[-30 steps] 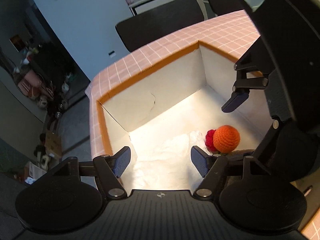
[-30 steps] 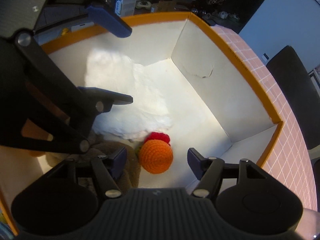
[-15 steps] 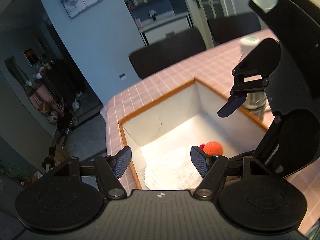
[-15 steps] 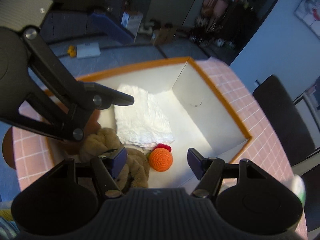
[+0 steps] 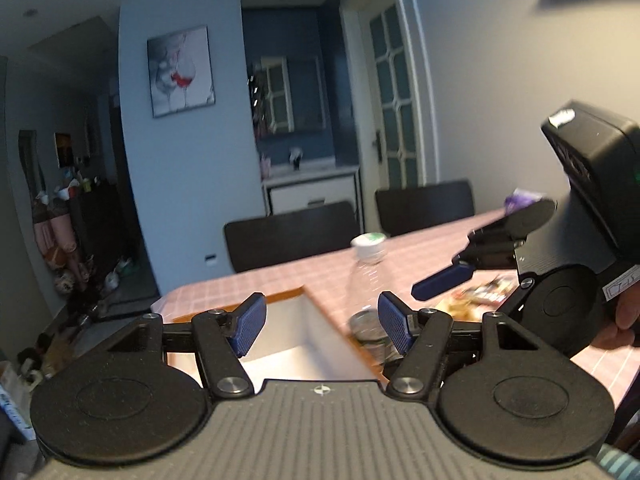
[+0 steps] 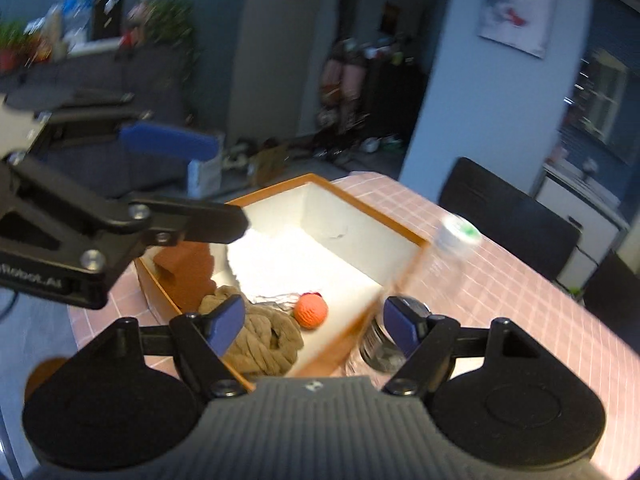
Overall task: Organize soft objects
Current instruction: 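Withdraw both tools from the box toward the wrappers on the table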
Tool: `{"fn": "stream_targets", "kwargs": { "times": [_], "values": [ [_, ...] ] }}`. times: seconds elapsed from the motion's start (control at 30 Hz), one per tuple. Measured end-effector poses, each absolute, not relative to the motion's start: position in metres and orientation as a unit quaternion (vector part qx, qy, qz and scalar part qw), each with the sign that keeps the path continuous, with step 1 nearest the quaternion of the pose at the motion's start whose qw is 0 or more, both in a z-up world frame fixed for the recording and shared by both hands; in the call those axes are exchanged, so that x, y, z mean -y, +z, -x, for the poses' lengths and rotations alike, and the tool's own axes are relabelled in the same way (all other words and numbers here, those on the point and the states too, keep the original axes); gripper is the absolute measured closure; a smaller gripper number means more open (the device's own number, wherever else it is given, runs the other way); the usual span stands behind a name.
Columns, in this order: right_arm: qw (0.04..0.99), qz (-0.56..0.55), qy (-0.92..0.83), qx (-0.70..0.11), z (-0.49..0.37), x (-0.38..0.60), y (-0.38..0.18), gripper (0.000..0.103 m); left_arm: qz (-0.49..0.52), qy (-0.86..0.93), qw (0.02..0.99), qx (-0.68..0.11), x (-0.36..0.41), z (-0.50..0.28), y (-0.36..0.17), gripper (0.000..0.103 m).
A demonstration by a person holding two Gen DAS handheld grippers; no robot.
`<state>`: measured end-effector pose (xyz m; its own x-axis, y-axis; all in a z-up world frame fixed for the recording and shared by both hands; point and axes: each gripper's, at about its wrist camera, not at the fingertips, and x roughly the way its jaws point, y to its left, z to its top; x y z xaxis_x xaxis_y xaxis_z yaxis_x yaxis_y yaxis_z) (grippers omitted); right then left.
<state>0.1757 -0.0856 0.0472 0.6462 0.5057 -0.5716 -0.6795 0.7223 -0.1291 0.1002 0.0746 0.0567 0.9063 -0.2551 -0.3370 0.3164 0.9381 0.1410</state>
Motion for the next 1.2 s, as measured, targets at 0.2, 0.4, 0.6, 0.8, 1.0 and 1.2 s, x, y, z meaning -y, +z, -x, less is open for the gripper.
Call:
{"fn": "stream_targets", "kwargs": {
  "times": [0.2, 0.4, 0.6, 0.8, 1.0, 1.2],
  "values": [
    [0.928, 0.099, 0.273, -0.234, -0.152, 0.138, 0.025, 0.023, -0.064, -0.152, 0.978, -0.130, -0.044, -0.080, 0.044, 0.027],
    [0.948, 0.060, 0.197, -0.241, -0.136, 0.188, -0.008, 0.023, -0.072, -0.152, 0.976, -0.137, -0.005, -0.068, 0.015, 0.029],
    [0.953, 0.015, 0.120, -0.277, -0.145, 0.234, -0.046, 0.023, -0.017, -0.201, 0.964, -0.172, 0.019, -0.080, -0.013, 0.029],
    [0.953, 0.005, 0.065, -0.297, -0.152, 0.274, -0.077, 0.023, -0.023, -0.215, 0.957, -0.191, 0.051, -0.099, -0.042, 0.030],
    [0.949, 0.001, 0.022, -0.315, -0.166, 0.308, -0.095, 0.023, -0.046, -0.226, 0.949, -0.213, 0.078, -0.112, -0.071, 0.030],
    [0.945, -0.016, 0.015, -0.328, -0.187, 0.325, -0.105, 0.023, -0.067, -0.224, 0.941, -0.244, 0.104, -0.136, -0.087, 0.030]
  ]
}}
